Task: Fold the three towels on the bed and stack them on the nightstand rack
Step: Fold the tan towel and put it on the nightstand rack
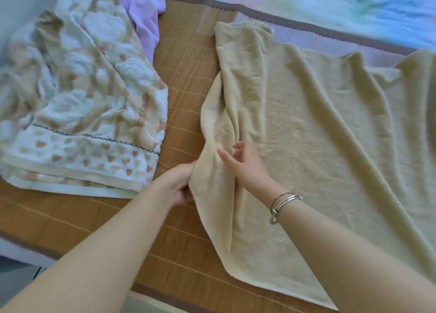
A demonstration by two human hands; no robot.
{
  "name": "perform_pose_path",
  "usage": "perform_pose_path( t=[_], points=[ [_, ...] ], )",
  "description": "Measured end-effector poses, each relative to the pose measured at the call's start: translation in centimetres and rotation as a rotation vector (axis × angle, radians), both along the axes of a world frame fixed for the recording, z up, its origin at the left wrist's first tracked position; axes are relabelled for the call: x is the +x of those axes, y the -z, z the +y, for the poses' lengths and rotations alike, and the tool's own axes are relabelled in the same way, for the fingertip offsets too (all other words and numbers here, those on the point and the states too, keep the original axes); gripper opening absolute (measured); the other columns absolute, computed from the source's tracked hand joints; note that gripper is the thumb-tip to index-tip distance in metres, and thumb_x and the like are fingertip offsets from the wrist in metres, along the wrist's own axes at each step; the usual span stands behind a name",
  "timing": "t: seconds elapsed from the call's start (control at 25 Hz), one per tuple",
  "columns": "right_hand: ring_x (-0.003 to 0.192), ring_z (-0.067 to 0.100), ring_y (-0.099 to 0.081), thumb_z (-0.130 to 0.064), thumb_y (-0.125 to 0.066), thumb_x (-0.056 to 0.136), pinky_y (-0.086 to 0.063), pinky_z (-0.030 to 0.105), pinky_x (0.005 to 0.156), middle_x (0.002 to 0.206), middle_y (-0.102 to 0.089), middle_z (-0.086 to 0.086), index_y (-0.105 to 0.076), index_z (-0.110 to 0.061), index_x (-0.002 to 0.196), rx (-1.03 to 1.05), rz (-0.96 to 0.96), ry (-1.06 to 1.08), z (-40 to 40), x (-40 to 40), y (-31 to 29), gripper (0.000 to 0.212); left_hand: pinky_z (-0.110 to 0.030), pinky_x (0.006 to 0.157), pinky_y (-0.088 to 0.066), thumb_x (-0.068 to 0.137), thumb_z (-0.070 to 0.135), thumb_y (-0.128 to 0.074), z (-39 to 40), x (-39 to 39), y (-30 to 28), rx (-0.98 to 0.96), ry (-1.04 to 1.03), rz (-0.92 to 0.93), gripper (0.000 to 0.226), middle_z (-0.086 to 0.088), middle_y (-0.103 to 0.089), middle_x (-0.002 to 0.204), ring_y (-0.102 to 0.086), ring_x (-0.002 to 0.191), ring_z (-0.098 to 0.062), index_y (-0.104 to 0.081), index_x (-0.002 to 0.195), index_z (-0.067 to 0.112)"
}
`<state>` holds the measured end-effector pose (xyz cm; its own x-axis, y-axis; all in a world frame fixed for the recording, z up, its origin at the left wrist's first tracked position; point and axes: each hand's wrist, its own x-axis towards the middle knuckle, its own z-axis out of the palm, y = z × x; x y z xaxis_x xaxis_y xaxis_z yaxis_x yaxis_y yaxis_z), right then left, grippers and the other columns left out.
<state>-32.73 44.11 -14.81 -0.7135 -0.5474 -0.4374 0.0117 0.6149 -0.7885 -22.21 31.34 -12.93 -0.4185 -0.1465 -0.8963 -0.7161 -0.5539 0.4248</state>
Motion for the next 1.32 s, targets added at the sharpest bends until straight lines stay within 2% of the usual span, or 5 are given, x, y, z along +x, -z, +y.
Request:
perform_pose_path(
  t=[0.16, 0.4, 0.6, 1.0, 1.32],
  points=[
    [0.081, 0.017, -0.052, -0.044, -0.06, 0.083, -0.04, 0.029, 0.066, 0.086, -0.053, 0.001, -0.052, -0.02, 0.076, 0.061, 0.029, 0.014, -2.6, -0.8, 0.0, 0.026, -0.017, 0.045, -0.042, 0.094, 0.021, -0.053, 2.2, -1.1, -0.6, -0.207, 0.099, 0.159, 0.018, -0.001, -0.06, 0.056, -0.048, 0.04, -0.006, -0.068, 0.101, 0.014],
    [0.081, 0.026, -0.056, -0.018, -0.052, 0.094, -0.044, 0.033, 0.076, 0.085, -0.06, 0.012, -0.063, -0.007, 0.081, -0.453, -0.488, 0.424, 3.5, -1.5, -3.5, 0.021, -0.03, 0.087, -0.046, 0.095, 0.037, -0.054, 3.4, -2.9, -0.8, -0.381, -0.104, 0.223, 0.025, 0.002, -0.061, 0.113, -0.059, 0.1, -0.012, -0.056, 0.115, 0.022],
    [0.076, 0.028, -0.069, -0.013, -0.042, 0.096, -0.058, 0.035, 0.064, 0.089, -0.071, 0.015, -0.063, -0.002, 0.1, -0.52, -0.906, 0.59, 11.4, -3.1, -4.7, 0.024, -0.033, 0.077, -0.056, 0.091, 0.051, -0.054, 8.1, -7.8, -3.4, -0.145, 0.015, 0.264, 0.044, 0.004, -0.074, 0.092, -0.07, 0.083, -0.012, -0.062, 0.117, 0.017],
    [0.09, 0.012, -0.055, 0.005, -0.042, 0.084, -0.045, 0.026, 0.072, 0.099, -0.06, 0.0, -0.057, -0.012, 0.097, -0.029, -0.133, 0.185, 10.7, -5.1, -5.0, 0.026, -0.016, 0.053, -0.04, 0.077, -0.005, -0.051, 6.7, -8.0, -3.4, -0.704, 0.272, 0.226, 0.058, 0.006, -0.059, 0.093, -0.051, 0.061, -0.007, -0.059, 0.123, 0.029],
    [0.129, 0.031, -0.041, -0.007, -0.035, 0.087, -0.042, 0.043, 0.101, 0.15, -0.032, 0.007, -0.059, -0.027, 0.123, 0.183, 0.379, -0.255, -11.4, -6.8, -1.3, 0.048, -0.019, 0.087, -0.037, 0.077, 0.001, -0.057, -12.2, -0.9, -1.7, -0.91, 0.507, 0.111, 0.054, 0.007, -0.057, 0.123, -0.054, 0.113, -0.011, -0.057, 0.128, 0.019]
  ],
)
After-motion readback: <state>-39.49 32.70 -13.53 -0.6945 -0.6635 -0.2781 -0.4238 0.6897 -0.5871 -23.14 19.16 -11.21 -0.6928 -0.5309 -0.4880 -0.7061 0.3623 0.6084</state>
